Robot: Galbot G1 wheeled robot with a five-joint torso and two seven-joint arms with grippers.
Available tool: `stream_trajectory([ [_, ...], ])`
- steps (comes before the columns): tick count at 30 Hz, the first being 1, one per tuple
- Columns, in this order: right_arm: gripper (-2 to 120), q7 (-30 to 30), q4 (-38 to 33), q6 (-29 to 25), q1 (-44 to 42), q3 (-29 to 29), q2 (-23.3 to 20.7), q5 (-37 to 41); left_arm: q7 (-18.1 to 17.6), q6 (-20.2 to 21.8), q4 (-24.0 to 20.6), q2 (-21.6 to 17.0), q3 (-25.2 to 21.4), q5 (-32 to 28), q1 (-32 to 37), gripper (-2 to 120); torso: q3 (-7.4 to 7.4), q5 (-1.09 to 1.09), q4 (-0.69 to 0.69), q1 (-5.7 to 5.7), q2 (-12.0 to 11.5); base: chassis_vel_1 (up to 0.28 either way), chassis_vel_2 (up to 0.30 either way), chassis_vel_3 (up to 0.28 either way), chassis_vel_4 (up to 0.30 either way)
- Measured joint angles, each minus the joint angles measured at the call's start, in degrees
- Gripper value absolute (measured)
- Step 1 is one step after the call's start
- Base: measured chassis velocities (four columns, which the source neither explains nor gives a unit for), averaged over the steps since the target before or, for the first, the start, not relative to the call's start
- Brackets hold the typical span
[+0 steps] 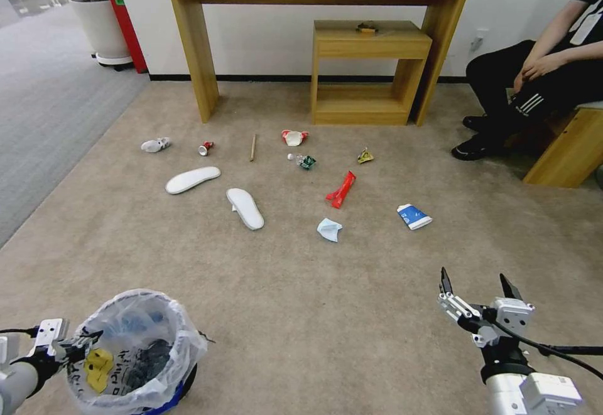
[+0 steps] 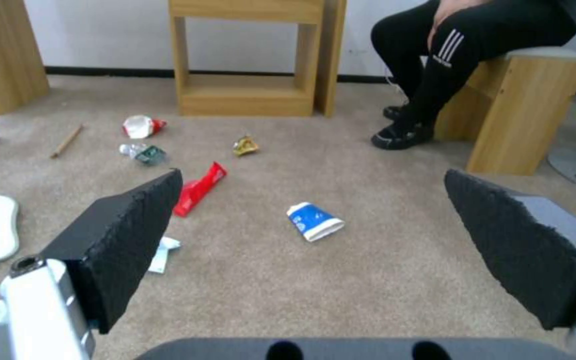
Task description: Pick up the trash bin and place the garbage on the floor into it.
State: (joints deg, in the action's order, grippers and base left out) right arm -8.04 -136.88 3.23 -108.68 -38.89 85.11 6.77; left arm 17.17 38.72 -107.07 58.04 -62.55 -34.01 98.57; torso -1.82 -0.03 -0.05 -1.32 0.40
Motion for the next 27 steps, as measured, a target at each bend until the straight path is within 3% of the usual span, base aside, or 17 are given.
stream_trajectory([
  [7,100,-0.36,0.50,0.78,1.27,0.06,0.17,0.32,-0.36,0.14,-2.08,0.66,-0.73,-0.45,0.88,0,0.00,0.00,0.01,-0.01,0.00,0.000,0.000,0.000,0.000],
  [13,100,-0.55,-0.31,2.34,2.65,-0.64,0.08,1.55,-4.06,0.54,-6.36,2.20,-2.56,-5.93,1.48,0,0.00,0.01,0.01,-0.01,0.00,0.000,0.000,0.000,0.000],
  [16,100,-0.77,-1.94,3.50,3.46,-1.28,0.13,2.61,-8.96,0.20,-12.60,4.75,-3.97,-11.77,2.30,0,0.00,0.02,0.02,0.00,0.00,0.000,0.000,0.000,0.000],
  [18,100,-0.77,-2.27,3.65,3.58,-1.37,0.12,2.66,-9.90,0.04,-14.21,5.39,-4.15,-12.69,2.41,0,0.00,0.02,0.01,0.00,0.00,0.000,0.000,0.000,0.000],
  [20,100,-0.76,-3.10,4.19,3.89,-1.58,0.02,2.52,-12.43,-0.86,-19.38,7.85,-4.26,-13.88,2.43,0,0.01,0.04,-0.01,-0.01,0.00,0.000,0.000,0.000,0.000],
  [21,100,-0.76,-3.10,4.19,3.89,-1.58,0.02,2.52,-12.43,-0.86,-19.38,7.85,-4.26,-13.88,2.43,0,0.01,0.04,-0.01,-0.01,0.00,0.000,0.000,0.000,0.000],
  [23,100,-0.83,-3.72,4.99,4.33,-1.56,-0.09,2.06,-15.00,-1.91,-25.32,11.61,-2.82,-13.41,2.22,0,0.01,0.05,0.00,0.00,0.01,0.000,0.000,0.000,0.000],
  [25,100,-0.83,-3.79,5.41,4.53,-1.54,-0.04,1.75,-15.29,-2.16,-27.10,13.21,-1.95,-12.40,2.23,0,0.01,0.04,0.00,-0.01,0.01,0.000,0.000,0.000,0.000],
  [27,100,-0.78,-3.28,6.24,5.45,-1.45,-0.03,1.31,-14.57,-2.95,-30.69,17.41,0.89,-7.18,2.93,0,0.01,0.03,0.01,0.00,0.01,0.000,0.000,0.000,0.000],
])
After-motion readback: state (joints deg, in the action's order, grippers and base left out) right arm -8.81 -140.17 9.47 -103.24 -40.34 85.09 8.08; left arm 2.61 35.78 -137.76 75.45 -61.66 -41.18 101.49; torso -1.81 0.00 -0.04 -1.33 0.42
